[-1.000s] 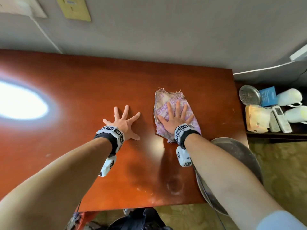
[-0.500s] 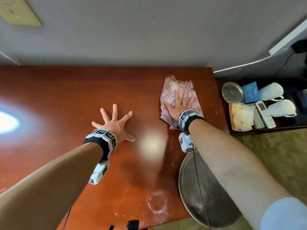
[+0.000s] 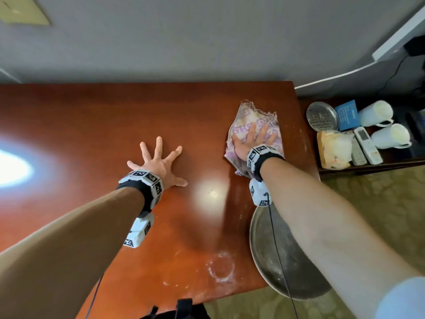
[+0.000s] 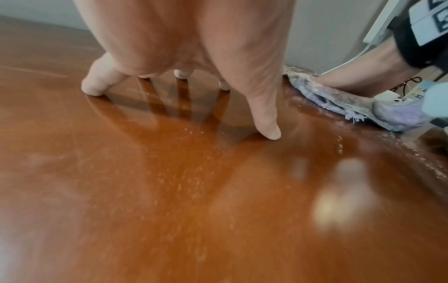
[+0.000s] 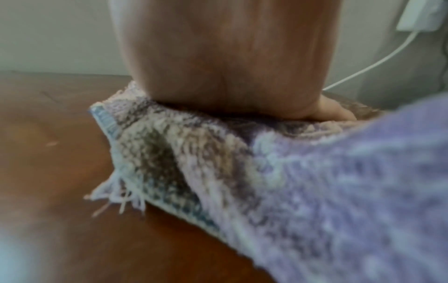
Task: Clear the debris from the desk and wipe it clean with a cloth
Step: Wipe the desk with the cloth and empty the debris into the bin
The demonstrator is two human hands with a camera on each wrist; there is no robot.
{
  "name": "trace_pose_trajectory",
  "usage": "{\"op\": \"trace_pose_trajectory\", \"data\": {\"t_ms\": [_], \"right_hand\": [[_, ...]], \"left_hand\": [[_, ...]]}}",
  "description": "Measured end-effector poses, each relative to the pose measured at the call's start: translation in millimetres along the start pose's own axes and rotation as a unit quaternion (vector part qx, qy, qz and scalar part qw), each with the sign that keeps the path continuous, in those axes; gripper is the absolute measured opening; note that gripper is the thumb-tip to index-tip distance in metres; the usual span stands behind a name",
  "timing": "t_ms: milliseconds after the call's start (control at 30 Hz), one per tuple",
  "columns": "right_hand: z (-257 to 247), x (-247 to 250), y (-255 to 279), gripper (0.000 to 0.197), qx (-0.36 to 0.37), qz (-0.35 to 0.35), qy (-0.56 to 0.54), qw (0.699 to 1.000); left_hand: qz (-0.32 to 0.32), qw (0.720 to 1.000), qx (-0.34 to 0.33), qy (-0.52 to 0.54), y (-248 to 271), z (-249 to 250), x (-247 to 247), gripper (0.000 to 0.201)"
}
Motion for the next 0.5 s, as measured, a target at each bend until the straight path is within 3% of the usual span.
{"op": "trace_pose_trajectory", "data": {"t_ms": [133,500], "right_hand": [[-16.9,-24.1,33.0,0.086,0.022,0.000,-0.006,1.000],[-2.3,-97.0,143.9,0.081,0.026,-0.017,0.005,1.000]], "left_hand": [[0.009,0.999,-0.022,-0.023,16.7,-6.6,-15.6,0.097],[0.014,0.997,-0.065,-0.029,87.3,-50.8,-70.4,0.089]]}}
Point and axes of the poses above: each hand's wrist, its own y-axis away from the middle knuckle, its own x-axis out of the back of the hand, z = x × y, the point moved 3 cm from there along -y, towards the middle knuckle, and after that the axes turned 13 degrees about -x, right-handed, at the moved point
